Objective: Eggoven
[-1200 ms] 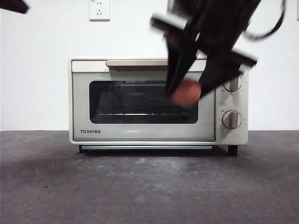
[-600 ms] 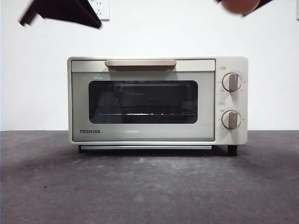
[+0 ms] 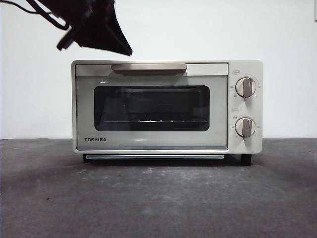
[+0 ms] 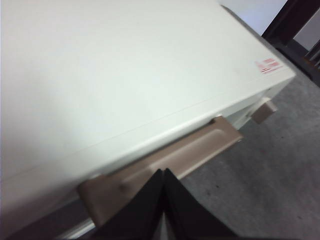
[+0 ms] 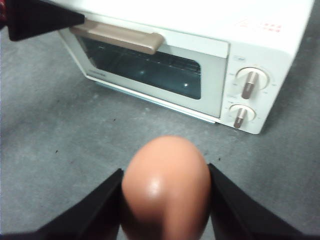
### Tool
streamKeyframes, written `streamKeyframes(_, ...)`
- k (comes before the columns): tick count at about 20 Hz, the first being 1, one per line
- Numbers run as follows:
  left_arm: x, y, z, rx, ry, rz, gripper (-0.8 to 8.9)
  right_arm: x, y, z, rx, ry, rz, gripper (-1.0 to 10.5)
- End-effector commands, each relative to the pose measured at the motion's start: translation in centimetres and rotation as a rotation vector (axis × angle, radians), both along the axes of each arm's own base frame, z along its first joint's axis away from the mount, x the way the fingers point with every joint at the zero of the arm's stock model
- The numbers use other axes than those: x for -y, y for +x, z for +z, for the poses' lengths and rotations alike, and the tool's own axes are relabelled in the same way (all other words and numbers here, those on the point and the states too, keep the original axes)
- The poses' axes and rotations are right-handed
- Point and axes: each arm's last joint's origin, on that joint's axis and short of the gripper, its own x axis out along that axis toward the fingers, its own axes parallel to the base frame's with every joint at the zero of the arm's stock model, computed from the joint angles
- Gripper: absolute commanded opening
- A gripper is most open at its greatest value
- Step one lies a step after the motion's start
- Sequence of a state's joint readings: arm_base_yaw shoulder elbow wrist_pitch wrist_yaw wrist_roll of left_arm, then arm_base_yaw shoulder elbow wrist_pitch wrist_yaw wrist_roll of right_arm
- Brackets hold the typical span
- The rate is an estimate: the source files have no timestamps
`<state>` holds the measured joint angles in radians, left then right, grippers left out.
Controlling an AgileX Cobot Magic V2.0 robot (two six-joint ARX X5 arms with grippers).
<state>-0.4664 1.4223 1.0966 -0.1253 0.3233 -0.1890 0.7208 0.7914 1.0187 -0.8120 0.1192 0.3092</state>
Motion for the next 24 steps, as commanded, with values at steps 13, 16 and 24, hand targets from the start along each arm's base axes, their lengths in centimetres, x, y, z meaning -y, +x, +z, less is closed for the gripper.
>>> streamKeyframes(13,1.3,1.4,-1.2,0.051,0.078,0.008,0.07,0.0,-0.2,0.5,0.02,-0.002,0.013,0.0)
streamKeyframes(16,1.5,1.4,-1.7,0.038,0.107,-0.011,0.07,0.0,-0.2,0.5,0.02,-0.002,0.013,0.0)
streamKeyframes(24,3.0,1.4,-3.3,-0.011,0.139,-0.055,0.07,0.0,-0.2,0.5,0.019,-0.003,0.013,0.0)
